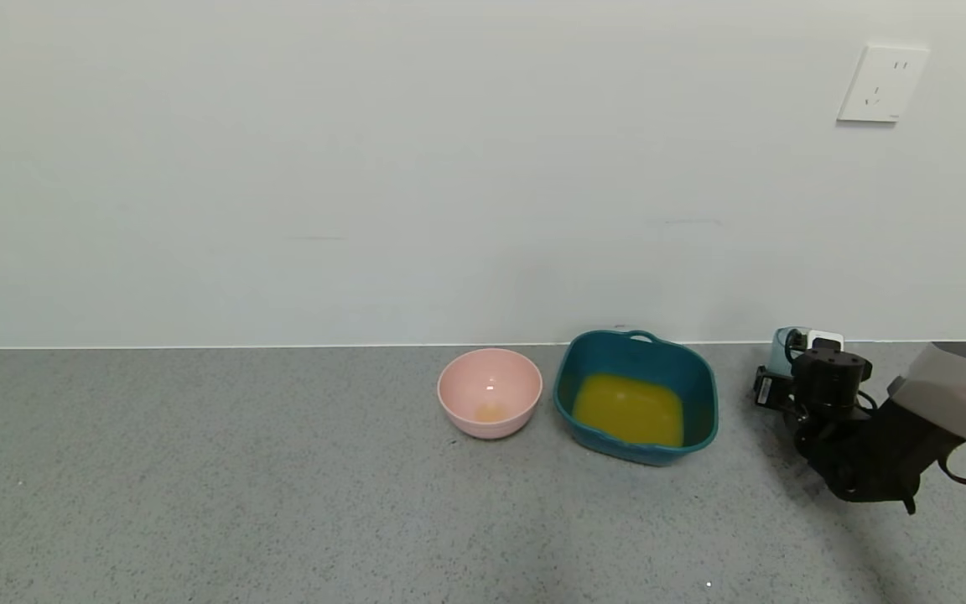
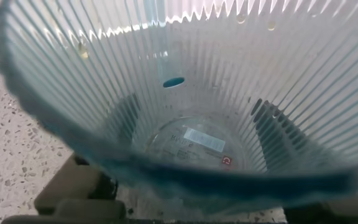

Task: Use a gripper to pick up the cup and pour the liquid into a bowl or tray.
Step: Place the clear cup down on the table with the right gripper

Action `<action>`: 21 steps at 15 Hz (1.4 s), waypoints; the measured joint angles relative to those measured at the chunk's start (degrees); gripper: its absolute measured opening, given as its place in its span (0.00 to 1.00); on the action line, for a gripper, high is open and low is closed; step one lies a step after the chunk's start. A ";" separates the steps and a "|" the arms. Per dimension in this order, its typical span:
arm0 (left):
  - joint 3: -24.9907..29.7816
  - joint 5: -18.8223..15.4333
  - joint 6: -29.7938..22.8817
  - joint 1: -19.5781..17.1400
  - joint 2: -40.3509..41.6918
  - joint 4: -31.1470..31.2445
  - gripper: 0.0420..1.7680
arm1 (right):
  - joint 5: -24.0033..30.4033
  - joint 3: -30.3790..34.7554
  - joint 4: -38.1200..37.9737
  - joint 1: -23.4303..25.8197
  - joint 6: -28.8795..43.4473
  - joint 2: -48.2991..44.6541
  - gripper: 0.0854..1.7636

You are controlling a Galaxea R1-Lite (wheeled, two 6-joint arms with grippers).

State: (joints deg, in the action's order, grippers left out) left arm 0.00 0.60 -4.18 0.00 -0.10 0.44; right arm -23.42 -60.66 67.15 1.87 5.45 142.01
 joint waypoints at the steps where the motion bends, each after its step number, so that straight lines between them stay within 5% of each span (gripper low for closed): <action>1: 0.00 0.00 0.00 0.00 0.00 0.00 0.97 | 0.05 0.05 0.00 -0.02 0.00 0.00 0.82; 11: 0.00 -0.02 0.00 0.00 0.00 0.00 0.97 | 1.56 2.61 -2.60 -0.29 0.09 -2.47 0.93; 21: 0.00 -0.02 0.00 0.00 0.00 0.00 0.97 | 6.12 20.70 -14.86 -1.94 -0.02 -26.38 0.95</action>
State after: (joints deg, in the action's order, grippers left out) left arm 0.00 0.57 -4.18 0.00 -0.10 0.44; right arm -17.30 -39.96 52.29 -0.07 5.42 115.63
